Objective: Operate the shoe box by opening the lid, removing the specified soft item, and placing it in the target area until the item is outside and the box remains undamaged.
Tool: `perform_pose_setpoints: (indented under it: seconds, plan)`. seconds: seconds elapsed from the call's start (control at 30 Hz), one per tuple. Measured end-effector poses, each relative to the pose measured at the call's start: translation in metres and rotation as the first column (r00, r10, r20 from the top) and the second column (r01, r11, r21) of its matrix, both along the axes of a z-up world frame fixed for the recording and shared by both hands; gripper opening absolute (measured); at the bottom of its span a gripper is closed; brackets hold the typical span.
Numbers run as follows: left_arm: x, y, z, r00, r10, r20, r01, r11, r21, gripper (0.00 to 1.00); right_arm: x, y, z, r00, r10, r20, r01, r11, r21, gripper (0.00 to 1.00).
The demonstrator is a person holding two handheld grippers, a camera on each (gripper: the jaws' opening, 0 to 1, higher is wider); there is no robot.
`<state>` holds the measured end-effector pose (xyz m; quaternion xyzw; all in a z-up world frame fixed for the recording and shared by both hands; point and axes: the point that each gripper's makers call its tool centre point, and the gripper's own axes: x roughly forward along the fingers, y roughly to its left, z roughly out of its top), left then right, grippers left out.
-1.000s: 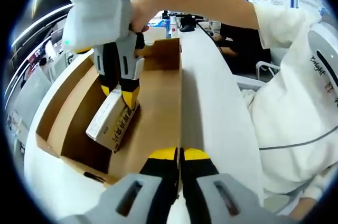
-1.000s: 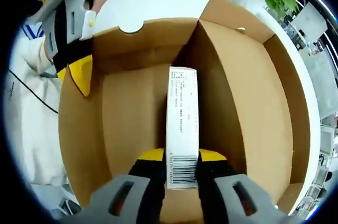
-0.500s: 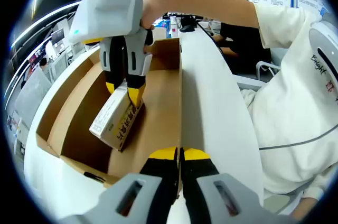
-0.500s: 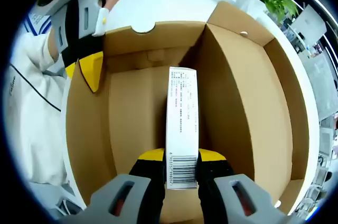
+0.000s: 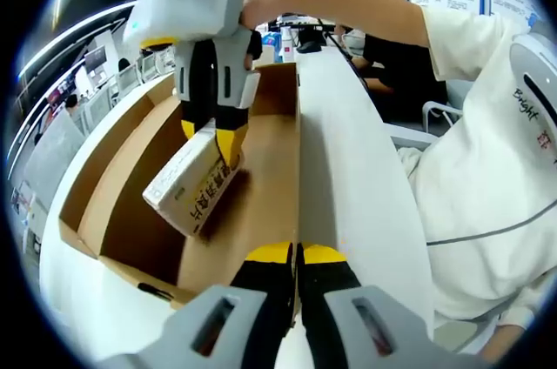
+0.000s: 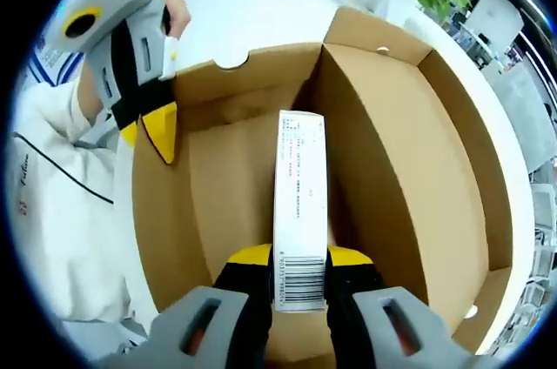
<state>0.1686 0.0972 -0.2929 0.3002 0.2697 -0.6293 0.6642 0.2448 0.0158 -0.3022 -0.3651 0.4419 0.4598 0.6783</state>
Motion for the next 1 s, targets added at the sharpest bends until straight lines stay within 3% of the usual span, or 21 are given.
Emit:
perform_pose_setpoints:
  seconds: [0.13, 0.23, 0.37, 0.43, 0.47, 0.6, 1.0]
  plan:
    - [0.0, 0.0, 0.0, 1.0, 0.0, -0.003, 0.0, 1.0, 0.0, 0.01, 0.001, -0.004, 0.01, 1.0, 0.015, 0.011, -0.015, 1.0, -0.005, 0.2]
    - [0.0, 0.0, -0.001, 1.0, 0.0, -0.004, 0.0, 1.0, 0.004, 0.01, -0.01, -0.005, 0.017, 0.998, 0.064, -0.021, -0.064, 0.998, -0.008, 0.2]
    - [0.0, 0.0, -0.001, 1.0, 0.001, -0.004, -0.001, 1.0, 0.004, 0.01, -0.015, -0.014, 0.036, 0.991, 0.135, 0.006, -0.135, 0.99, -0.033, 0.2]
    - [0.0, 0.0, -0.001, 1.0, 0.002, -0.004, -0.002, 1.0, 0.004, 0.01, -0.015, -0.016, 0.039, 0.991, 0.134, 0.006, -0.134, 0.99, -0.034, 0.2]
    - [0.0, 0.0, -0.001, 1.0, 0.002, -0.004, -0.002, 1.0, 0.005, 0.01, -0.01, -0.026, 0.052, 0.993, 0.113, 0.023, -0.112, 0.993, -0.037, 0.2]
    - [0.0, -0.001, -0.001, 1.0, 0.001, -0.008, -0.001, 1.0, 0.006, 0.01, -0.008, -0.035, 0.068, 0.995, 0.087, 0.052, -0.086, 0.996, -0.017, 0.2]
    - [0.0, -0.001, -0.001, 1.0, 0.004, -0.006, -0.004, 1.0, 0.005, 0.01, -0.035, -0.067, 0.083, 0.991, 0.119, 0.06, -0.116, 0.992, -0.041, 0.2]
